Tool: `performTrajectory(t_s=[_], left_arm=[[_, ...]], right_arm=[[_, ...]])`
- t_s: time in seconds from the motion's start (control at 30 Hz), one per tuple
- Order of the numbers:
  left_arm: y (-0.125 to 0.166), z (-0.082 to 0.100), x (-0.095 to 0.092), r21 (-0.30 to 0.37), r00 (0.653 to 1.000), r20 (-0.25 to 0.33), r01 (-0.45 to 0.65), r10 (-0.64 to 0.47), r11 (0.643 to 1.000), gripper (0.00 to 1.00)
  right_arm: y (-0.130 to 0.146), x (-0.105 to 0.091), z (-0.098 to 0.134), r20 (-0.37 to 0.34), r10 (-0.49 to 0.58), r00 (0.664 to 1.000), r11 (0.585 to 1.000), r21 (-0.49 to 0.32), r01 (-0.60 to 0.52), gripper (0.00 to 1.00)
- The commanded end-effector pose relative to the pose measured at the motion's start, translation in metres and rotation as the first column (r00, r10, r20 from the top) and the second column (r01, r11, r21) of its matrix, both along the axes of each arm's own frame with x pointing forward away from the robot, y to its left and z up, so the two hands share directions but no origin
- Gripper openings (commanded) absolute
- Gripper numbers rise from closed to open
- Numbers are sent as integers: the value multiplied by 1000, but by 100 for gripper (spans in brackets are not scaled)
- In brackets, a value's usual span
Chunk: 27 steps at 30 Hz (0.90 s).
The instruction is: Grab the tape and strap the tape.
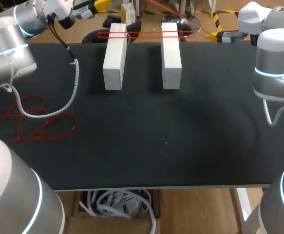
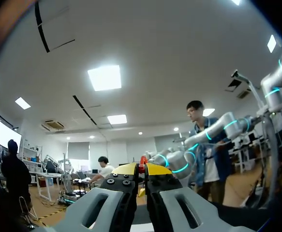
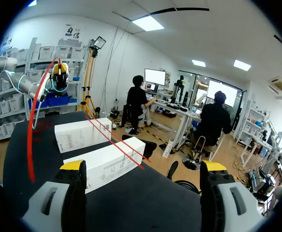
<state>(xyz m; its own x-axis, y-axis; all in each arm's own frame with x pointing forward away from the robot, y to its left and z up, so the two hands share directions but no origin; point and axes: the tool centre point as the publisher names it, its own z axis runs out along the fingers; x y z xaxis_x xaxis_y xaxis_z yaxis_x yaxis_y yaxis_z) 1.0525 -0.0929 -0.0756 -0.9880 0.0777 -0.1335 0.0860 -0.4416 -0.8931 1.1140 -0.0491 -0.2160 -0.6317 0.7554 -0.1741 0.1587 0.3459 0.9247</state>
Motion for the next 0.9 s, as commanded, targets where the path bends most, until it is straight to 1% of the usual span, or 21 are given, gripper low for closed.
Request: performTrajectory(t_s=[0.03,0.5,0.53,0.6,0.63,0.67,0.7,0.73,0.77,0.9], left_arm=[[1,-5,8,-6,999,18,44,-44,999,0],[1,-5,8,-6,999,18,44,-44,999,0],[1,-5,8,-6,999,18,44,-44,999,0],[1,-5,8,-6,999,18,44,-44,999,0],[1,-5,8,-6,999,18,44,-44,999,0],[1,-5,8,-6,999,18,44,-44,999,0],[1,-5,8,-6,999,18,44,-44,999,0],[1,-5,8,-6,999,18,44,-44,999,0],[1,-5,8,-6,999,18,44,-44,999,0],[1,-5,8,-6,999,18,44,-44,999,0]], right_arm=[[-1,0,0,0,2,1000,1000,1,-2,100],[-1,0,0,0,2,1000,1000,1,-2,100],[-2,-4,3,-17,-18,1000,999,46,19,100],[-5,-15,9,-34,-48,998,992,112,52,100],[-8,-22,13,-47,-75,996,984,161,82,100],[-9,-25,15,-55,-87,995,978,187,96,100],[-12,-33,19,-69,-118,991,963,235,131,100],[-14,-34,21,-78,-131,988,957,250,146,100],[-17,-41,23,-96,-160,982,943,281,181,100],[-28,-58,28,-119,-217,969,910,334,245,100]])
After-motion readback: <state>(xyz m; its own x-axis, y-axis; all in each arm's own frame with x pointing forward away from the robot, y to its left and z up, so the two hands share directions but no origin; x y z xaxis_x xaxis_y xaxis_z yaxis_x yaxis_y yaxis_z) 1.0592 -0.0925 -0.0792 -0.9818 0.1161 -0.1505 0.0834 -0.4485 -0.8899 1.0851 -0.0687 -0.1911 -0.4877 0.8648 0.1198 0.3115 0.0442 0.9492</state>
